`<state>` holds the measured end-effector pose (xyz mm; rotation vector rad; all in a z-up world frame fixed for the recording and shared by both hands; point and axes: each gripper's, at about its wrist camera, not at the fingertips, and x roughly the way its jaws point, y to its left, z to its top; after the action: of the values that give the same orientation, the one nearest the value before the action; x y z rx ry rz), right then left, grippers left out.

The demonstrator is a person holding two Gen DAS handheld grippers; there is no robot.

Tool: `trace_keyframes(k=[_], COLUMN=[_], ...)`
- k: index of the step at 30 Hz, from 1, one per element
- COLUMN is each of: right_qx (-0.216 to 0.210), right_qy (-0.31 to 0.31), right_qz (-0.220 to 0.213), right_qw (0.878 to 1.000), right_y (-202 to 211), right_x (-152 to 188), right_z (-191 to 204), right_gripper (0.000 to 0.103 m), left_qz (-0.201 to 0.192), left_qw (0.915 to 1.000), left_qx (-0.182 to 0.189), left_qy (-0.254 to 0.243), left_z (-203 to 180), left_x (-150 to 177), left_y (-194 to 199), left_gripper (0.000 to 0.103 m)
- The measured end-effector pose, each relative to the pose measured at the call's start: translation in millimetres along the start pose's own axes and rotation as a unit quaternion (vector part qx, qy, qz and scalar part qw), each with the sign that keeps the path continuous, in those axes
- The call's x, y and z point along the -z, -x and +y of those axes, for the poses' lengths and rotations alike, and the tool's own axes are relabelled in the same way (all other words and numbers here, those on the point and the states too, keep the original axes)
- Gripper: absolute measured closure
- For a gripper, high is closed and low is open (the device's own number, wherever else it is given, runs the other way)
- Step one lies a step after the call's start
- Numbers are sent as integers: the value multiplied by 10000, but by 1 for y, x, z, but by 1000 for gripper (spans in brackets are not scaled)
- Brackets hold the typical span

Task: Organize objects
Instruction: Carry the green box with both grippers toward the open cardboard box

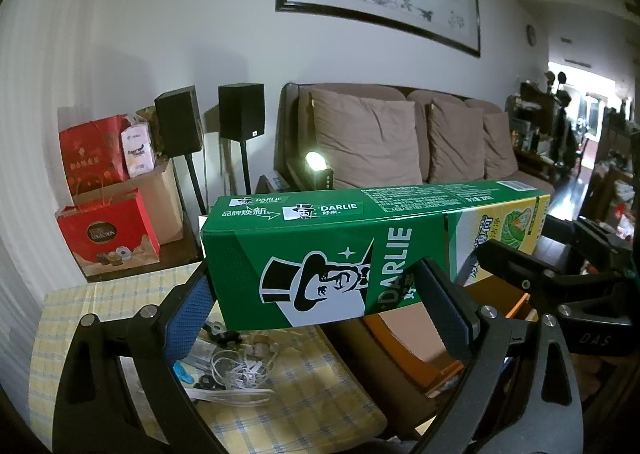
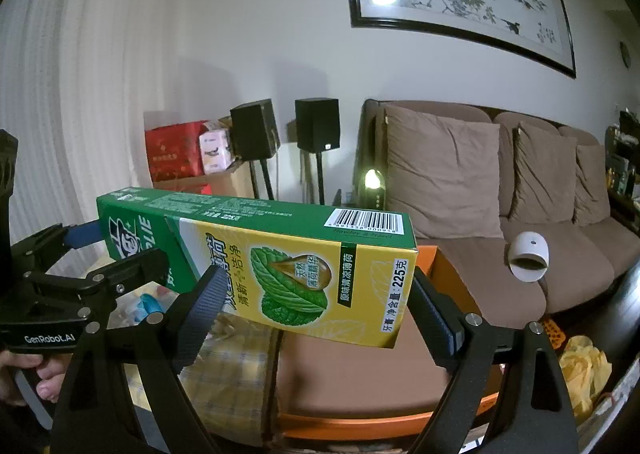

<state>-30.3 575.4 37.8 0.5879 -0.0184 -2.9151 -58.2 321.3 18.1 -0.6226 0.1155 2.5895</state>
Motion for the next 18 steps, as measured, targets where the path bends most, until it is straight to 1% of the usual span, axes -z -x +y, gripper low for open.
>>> trace_keyframes(k=[13, 18], right_qx=[75, 110], right_qy=[-52, -59], right_qz=[59, 51], right_qw=[9999, 9999], right_y=[-4, -4], right_x=[0, 0], right_z=[-7, -8], right_gripper=[12, 12], left_qz=[159, 162], left_qw=[9998, 9997], left_qx=[133, 146], left_qy=[73, 87], left_z=[-3, -2], left_x=[0, 0], left_y=[-13, -14], left_gripper=[7, 7])
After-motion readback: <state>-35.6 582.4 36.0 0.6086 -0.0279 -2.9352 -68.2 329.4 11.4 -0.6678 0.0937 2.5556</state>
